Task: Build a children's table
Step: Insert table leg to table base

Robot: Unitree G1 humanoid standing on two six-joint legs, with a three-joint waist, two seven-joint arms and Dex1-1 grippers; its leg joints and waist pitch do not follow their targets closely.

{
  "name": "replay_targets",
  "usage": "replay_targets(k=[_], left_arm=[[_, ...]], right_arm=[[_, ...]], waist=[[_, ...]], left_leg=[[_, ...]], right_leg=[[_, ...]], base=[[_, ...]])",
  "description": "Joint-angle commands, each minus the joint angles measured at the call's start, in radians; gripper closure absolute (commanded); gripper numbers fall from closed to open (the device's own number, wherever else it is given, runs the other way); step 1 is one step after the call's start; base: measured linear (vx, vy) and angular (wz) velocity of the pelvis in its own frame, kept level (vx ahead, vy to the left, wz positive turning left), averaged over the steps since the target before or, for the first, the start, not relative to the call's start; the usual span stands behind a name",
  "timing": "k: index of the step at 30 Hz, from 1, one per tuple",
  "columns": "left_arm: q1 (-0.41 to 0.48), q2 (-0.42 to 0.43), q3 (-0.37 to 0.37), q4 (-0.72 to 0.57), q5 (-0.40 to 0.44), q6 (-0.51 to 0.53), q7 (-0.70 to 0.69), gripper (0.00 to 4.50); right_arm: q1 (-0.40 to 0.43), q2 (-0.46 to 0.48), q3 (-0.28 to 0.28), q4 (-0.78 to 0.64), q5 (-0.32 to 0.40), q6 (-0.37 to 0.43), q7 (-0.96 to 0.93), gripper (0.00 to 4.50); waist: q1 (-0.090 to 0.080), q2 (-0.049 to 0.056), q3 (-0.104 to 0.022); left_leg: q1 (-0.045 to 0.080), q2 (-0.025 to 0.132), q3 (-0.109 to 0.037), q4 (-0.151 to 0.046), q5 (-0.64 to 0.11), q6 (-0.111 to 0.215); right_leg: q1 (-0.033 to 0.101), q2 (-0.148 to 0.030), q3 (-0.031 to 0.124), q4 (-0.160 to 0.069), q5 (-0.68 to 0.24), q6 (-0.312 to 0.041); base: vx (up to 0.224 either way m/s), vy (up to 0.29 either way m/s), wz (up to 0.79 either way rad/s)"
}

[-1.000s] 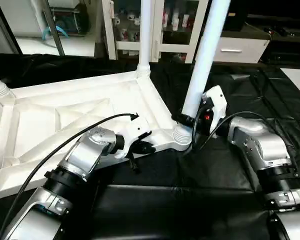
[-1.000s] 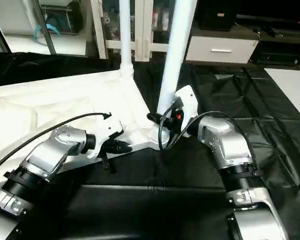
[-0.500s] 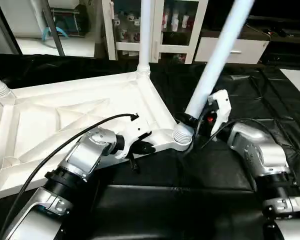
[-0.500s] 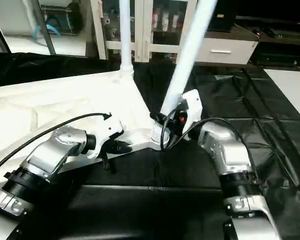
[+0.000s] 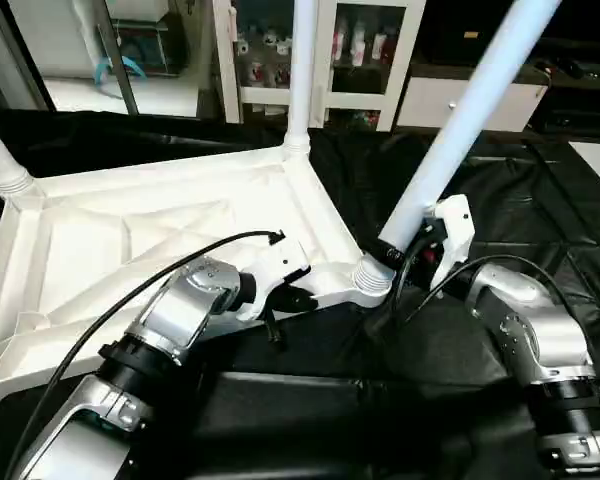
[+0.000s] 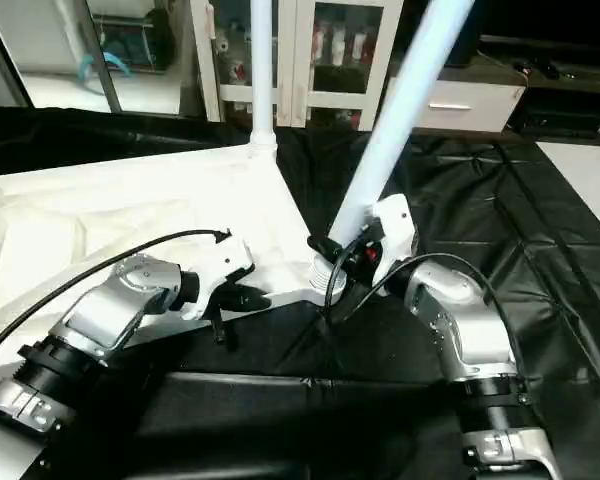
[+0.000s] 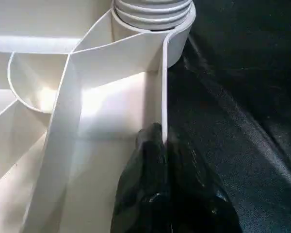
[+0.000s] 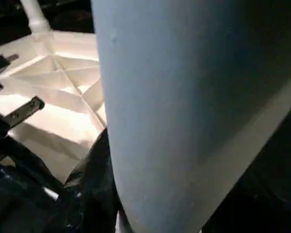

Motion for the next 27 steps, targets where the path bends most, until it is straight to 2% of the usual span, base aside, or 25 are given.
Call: replay_targets(k=[1,4,5,6,7,11,12,13,20,25,27], left_arm=[[-0.002,0.001,0.008,0.038,0.009,-0.009,0.019,4.50],[-0.004,0.000,0.008,0.042,0.011,-0.011,0.018,4.50],[-0.004,0.001,0.008,0.042,0.011,-0.012,0.018,4.50],[-0.004,0.002,0.008,0.043,0.010,-0.013,0.018,4.50],[-0.002,0.004,0.008,0.039,0.010,-0.012,0.019,4.50],[0.001,0.004,0.011,0.036,0.010,-0.010,0.023,4.50],[0.004,0.004,0.014,0.032,0.010,-0.009,0.027,4.50],[0.004,0.004,0.014,0.032,0.010,-0.009,0.027,4.50],[0.011,0.008,0.020,0.028,0.011,-0.011,0.031,4.50],[0.015,0.013,0.021,0.028,0.013,-0.023,0.032,4.50],[0.018,0.013,0.020,0.029,0.011,-0.033,0.021,4.50]], right_arm=[[0.039,-0.026,0.065,0.032,-0.036,0.075,0.051,2.66],[0.027,-0.036,0.079,0.035,-0.042,0.087,0.065,2.66],[0.017,-0.045,0.091,0.040,-0.046,0.100,0.079,2.66],[0.006,-0.052,0.101,0.047,-0.051,0.108,0.092,2.66],[-0.011,-0.063,0.118,0.060,-0.048,0.138,0.115,2.66],[-0.020,-0.064,0.122,0.073,-0.046,0.146,0.119,2.66],[-0.019,-0.054,0.116,0.092,-0.047,0.141,0.103,2.66],[-0.019,-0.054,0.116,0.092,-0.047,0.141,0.103,2.66],[0.026,-0.029,0.114,0.118,-0.065,0.115,0.069,2.66],[0.038,-0.023,0.113,0.111,-0.070,0.100,0.055,2.66],[0.032,-0.010,0.096,0.115,-0.078,0.082,0.029,2.66]], waist=[[-0.006,-0.010,-0.059],[-0.005,-0.009,-0.058],[-0.006,-0.015,-0.059],[-0.006,-0.011,-0.059],[-0.007,-0.016,-0.058],[-0.006,-0.014,-0.058],[-0.008,-0.027,-0.058],[-0.006,-0.020,-0.057],[-0.008,-0.020,-0.057],[-0.012,-0.017,-0.054],[-0.014,-0.015,-0.054]], left_leg=[[0.017,0.072,-0.031,-0.087,-0.104,0.027],[0.016,0.072,-0.032,-0.088,-0.111,0.029],[0.015,0.072,-0.032,-0.088,-0.107,0.030],[0.015,0.072,-0.033,-0.089,-0.103,0.032],[0.015,0.073,-0.032,-0.088,-0.103,0.034],[0.015,0.073,-0.033,-0.088,-0.105,0.033],[0.013,0.073,-0.031,-0.089,-0.109,0.035],[0.013,0.073,-0.033,-0.089,-0.104,0.036],[0.015,0.074,-0.035,-0.093,-0.130,0.022],[0.024,0.076,-0.038,-0.104,-0.204,-0.005],[0.027,0.076,-0.039,-0.107,-0.222,-0.017]], right_leg=[[0.036,-0.084,0.042,-0.075,-0.154,-0.230],[0.036,-0.086,0.042,-0.077,-0.173,-0.229],[0.038,-0.085,0.042,-0.076,-0.174,-0.227],[0.037,-0.085,0.041,-0.076,-0.178,-0.226],[0.036,-0.085,0.041,-0.077,-0.178,-0.226],[0.036,-0.088,0.042,-0.077,-0.184,-0.226],[0.037,-0.087,0.041,-0.079,-0.193,-0.222],[0.037,-0.089,0.042,-0.078,-0.200,-0.221],[0.032,-0.088,0.042,-0.083,-0.230,-0.201],[0.031,-0.088,0.042,-0.093,-0.293,-0.192],[0.030,-0.087,0.042,-0.096,-0.302,-0.187]], base=[[0.000,0.000,0.00],[0.000,0.000,0.00],[0.000,0.000,0.00],[0.000,0.000,0.00],[0.000,0.000,0.00],[0.000,0.000,0.00],[0.000,0.000,0.00],[0.000,0.000,0.00],[0.000,0.000,0.00],[0.000,0.000,0.00],[0.000,0.000,0.00]])
